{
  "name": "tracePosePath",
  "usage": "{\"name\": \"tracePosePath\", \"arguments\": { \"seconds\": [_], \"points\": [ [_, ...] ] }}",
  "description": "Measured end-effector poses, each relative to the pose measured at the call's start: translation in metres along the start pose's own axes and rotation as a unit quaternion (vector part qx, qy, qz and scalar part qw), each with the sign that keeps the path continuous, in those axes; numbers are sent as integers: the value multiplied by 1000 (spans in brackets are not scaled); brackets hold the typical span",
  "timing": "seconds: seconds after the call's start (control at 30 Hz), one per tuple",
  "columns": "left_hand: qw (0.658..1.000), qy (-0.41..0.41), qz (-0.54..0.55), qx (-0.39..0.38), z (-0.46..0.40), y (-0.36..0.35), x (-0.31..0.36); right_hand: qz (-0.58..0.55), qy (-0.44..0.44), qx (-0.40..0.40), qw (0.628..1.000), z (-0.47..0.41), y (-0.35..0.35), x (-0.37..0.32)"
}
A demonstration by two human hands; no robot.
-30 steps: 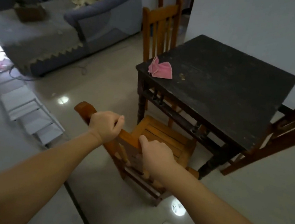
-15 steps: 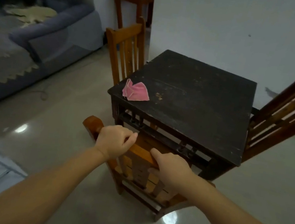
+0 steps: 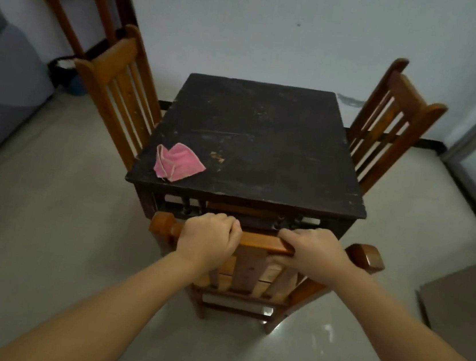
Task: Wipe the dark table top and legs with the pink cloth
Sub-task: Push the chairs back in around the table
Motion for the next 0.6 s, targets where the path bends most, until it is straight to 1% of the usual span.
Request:
{"name": "tracePosePath", "arguments": {
  "seconds": [0.07, 0.37, 0.47, 0.6],
  "points": [
    [1000, -1, -4, -7, -10, -2, -3, 6, -2, 12, 1000, -8, 4, 6],
    [1000, -23, 12, -16, -28, -7, 2, 4, -23, 1, 1000, -21, 6, 24],
    [999, -23, 19, -19, -34, -7, -3, 3, -18, 13, 1000, -28, 8, 25],
    [999, -28, 15, -20, -36, -4, -4, 4, -8, 8, 1000, -29, 6, 24]
  ]
}}
Point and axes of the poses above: each hand's wrist, its own z-axis away from the middle knuckle, its own y-axis out of the back of the hand, x = y × z, the point moved 10 cm from there along -z, towards the middle knuckle, and after that the axes turned 5 degrees about -z, right-handed, at the moved point
